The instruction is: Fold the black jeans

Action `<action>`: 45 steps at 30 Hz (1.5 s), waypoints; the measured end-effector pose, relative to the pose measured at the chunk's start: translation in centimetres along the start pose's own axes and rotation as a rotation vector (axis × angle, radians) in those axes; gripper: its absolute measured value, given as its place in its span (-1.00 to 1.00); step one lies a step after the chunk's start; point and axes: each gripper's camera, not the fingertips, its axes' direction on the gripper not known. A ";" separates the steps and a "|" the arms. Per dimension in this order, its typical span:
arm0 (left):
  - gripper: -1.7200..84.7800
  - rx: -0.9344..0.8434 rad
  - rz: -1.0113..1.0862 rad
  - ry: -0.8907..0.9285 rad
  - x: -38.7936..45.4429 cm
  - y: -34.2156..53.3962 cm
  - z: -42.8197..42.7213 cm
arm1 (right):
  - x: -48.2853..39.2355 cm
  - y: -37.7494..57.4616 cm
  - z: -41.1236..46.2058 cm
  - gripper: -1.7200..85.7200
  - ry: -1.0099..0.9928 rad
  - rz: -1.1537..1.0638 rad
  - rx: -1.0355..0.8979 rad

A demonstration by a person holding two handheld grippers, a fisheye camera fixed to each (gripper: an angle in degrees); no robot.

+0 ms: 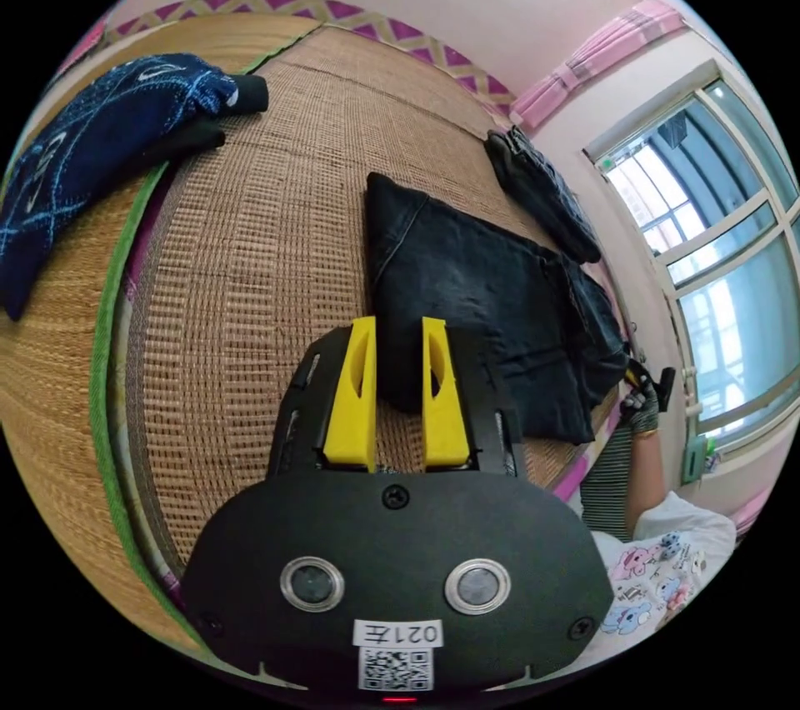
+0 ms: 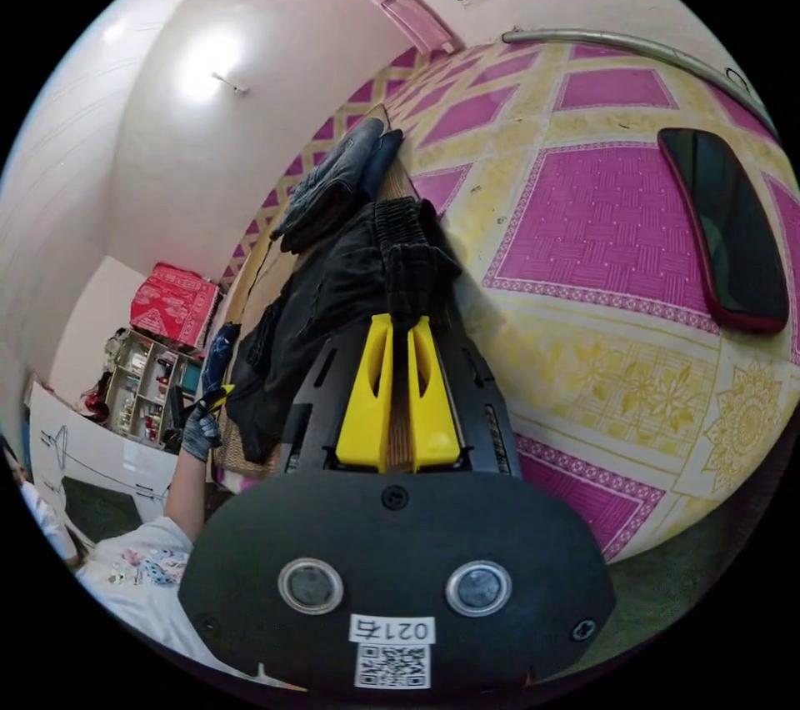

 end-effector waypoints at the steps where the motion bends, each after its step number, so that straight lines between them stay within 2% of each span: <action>1: -0.82 -0.007 0.009 0.012 0.4 -0.4 0.2 | 0.3 -0.5 -0.2 -0.95 -0.022 0.010 -0.002; 3: -0.85 -0.034 0.035 0.014 1.5 -1.2 0.4 | 1.5 -2.8 -1.3 -0.95 -0.110 0.032 0.003; 7: -0.87 -0.035 0.160 0.095 6.0 -1.9 1.5 | 2.6 -5.9 -4.3 -0.94 -0.101 0.004 0.087; 10: -0.86 -0.106 0.140 0.089 7.6 -0.9 5.2 | 7.4 -6.2 -4.5 -0.91 -0.043 0.133 0.072; 11: -0.86 -0.054 0.121 0.106 7.6 -0.3 5.2 | 9.8 -5.5 -3.6 -0.88 -0.025 0.223 0.007; 13: -0.85 -0.023 0.089 0.140 7.3 0.2 4.8 | 10.8 -4.0 -4.3 -0.82 0.005 0.258 0.050; 15: -0.86 0.027 0.091 0.134 7.7 0.8 3.5 | 7.6 -2.9 -6.8 -0.78 0.168 0.135 0.192; 17: -0.92 0.106 0.149 0.067 9.5 1.6 1.1 | 3.9 -3.1 -6.9 -0.78 0.235 -0.041 0.211; 20: -0.94 0.099 0.275 0.057 14.0 1.6 0.7 | -1.2 -5.1 -3.0 -0.78 0.270 -0.264 0.066; 23: -0.89 0.049 0.429 0.047 20.0 1.8 2.8 | -3.5 -7.0 3.2 -0.78 0.388 -0.378 -0.114; 25: -0.86 0.016 0.517 0.012 23.4 2.3 4.7 | -3.3 -7.3 6.8 -0.78 0.479 -0.405 -0.220; 32: -0.77 -0.031 0.757 0.005 34.2 3.4 12.7 | -4.7 -6.5 8.0 -0.78 0.517 -0.469 -0.190; 38: -0.71 -0.071 0.798 -0.040 38.6 2.9 16.4 | -5.1 -5.9 8.2 -0.78 0.498 -0.462 -0.160; 41: -0.79 -0.024 0.755 -0.142 38.8 2.8 16.4 | -5.6 -5.5 8.5 -0.78 0.513 -0.475 -0.144; 43: -0.94 -0.009 0.724 -0.084 37.9 2.6 15.6 | -5.9 -5.3 8.6 -0.78 0.519 -0.481 -0.136; 45: -0.96 0.028 0.663 -0.004 36.0 2.2 13.7 | -6.1 -5.1 8.6 -0.78 0.516 -0.481 -0.132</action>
